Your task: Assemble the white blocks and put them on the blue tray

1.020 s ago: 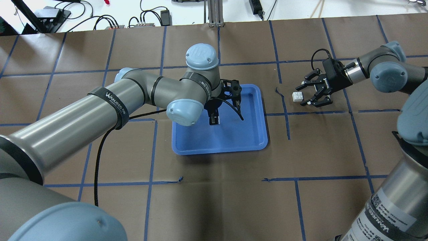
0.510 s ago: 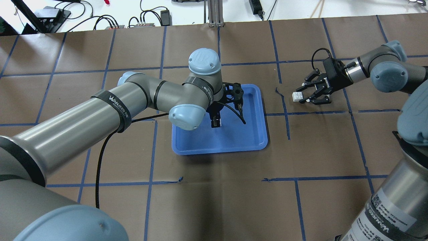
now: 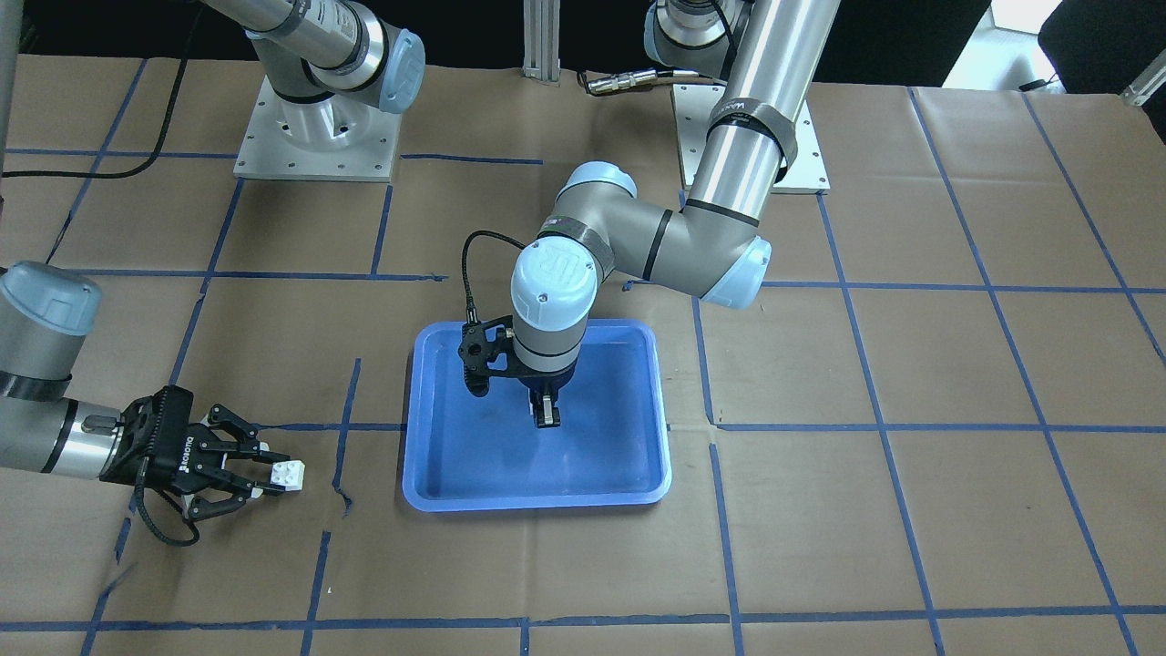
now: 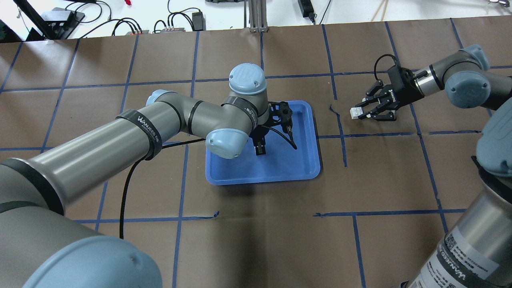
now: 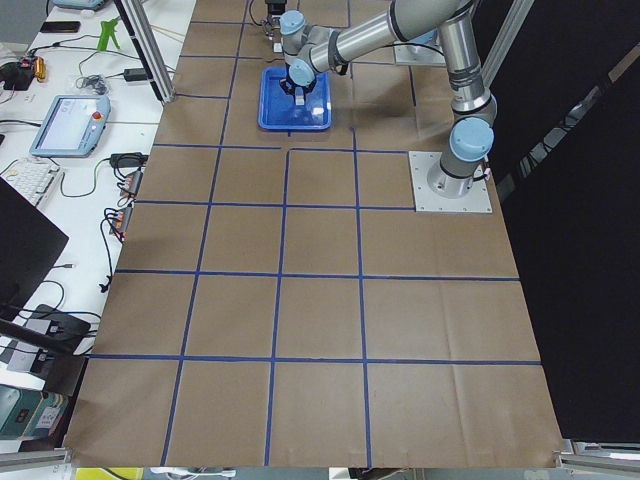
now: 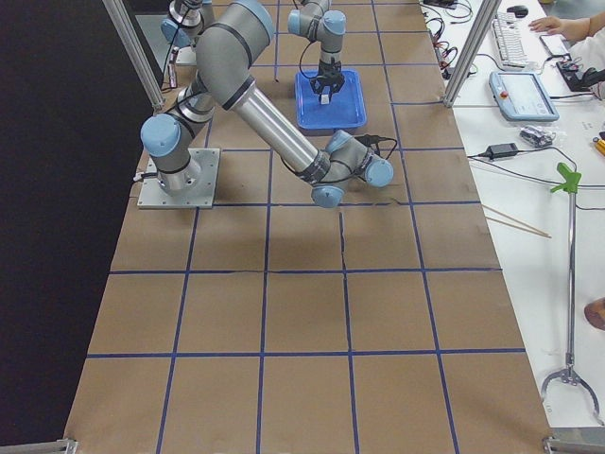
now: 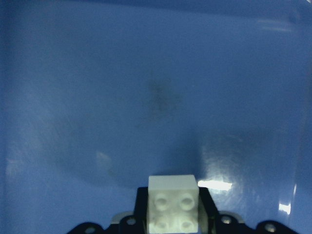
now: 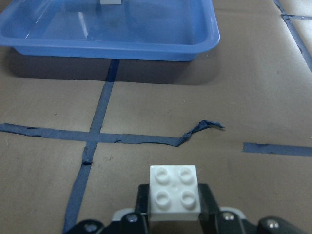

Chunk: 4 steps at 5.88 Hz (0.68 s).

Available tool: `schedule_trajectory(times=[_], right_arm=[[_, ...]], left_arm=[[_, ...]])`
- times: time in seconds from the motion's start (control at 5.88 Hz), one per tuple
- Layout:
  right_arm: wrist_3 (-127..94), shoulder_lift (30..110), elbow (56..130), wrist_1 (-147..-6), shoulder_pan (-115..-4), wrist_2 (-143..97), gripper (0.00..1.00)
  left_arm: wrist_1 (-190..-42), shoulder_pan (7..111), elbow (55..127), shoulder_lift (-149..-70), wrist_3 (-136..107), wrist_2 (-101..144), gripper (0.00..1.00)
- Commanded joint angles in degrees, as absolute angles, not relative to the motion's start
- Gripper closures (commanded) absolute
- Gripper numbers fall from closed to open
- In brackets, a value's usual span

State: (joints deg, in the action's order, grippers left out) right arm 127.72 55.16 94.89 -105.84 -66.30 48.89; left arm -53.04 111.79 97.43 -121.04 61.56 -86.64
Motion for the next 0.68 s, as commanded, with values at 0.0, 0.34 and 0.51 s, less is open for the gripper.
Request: schedule_trajectory(times=[0.0, 0.34, 0.51], right_arm=[[124.1, 61.0, 95.4, -104.9, -66.7, 49.7, 0.67], [122.6, 63.8, 98.8, -104.8, -68.3, 49.0, 0.66], [119.5, 66.6, 102.4, -105.6, -70.2, 48.6, 0.66]], left_arm=[[-53.8, 111.8, 96.9, -118.1, 61.1, -86.6, 0.0], [-70.9, 111.3, 93.4, -107.0, 60.9, -86.6, 0.0], [-77.1, 109.4, 92.5, -101.7, 56.0, -86.9, 0.0]])
